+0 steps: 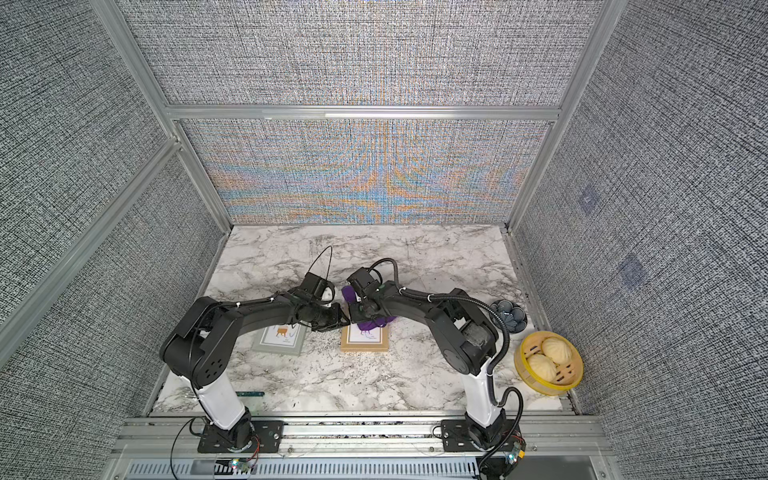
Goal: Wipe the picture frame with a cloth
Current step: Wipe the dirt from the picture frame.
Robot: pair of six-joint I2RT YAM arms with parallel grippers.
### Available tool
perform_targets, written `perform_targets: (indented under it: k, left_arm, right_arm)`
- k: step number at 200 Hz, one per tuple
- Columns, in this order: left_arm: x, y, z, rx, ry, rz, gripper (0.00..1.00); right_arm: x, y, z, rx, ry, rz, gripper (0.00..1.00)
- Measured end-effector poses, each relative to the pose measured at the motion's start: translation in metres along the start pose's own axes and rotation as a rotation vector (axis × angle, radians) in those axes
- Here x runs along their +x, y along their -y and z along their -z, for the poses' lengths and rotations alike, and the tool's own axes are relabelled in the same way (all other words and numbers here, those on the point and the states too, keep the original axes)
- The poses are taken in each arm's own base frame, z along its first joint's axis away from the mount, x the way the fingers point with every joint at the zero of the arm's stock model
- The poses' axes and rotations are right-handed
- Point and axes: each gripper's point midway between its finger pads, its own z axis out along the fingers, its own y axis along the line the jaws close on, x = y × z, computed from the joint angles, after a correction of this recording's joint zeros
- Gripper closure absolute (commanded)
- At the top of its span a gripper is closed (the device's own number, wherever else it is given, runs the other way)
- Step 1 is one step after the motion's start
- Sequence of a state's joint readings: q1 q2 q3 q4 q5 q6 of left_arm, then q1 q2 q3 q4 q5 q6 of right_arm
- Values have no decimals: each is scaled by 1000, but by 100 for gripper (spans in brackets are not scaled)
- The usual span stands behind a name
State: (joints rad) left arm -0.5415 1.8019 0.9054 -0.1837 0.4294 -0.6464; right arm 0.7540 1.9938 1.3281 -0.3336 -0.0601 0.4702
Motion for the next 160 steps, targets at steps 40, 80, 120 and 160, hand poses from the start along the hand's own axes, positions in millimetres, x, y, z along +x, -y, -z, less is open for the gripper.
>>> perform_targets:
  k: [40,80,120,160]
  left_arm:
    - [0,0,0,0,0,1,91]
    - [0,0,0,0,1,0,91]
    - [0,0,0,0,0,-1,91]
    - [0,0,0,1,0,-3,91]
  right_arm:
    - [15,-7,4,-20,-21,83,100]
    - [43,-20,9,-37,-55,148,100]
    - [44,-18,4,-19,-61,110,100]
    - [20,-13,-2,16,-41,19,100]
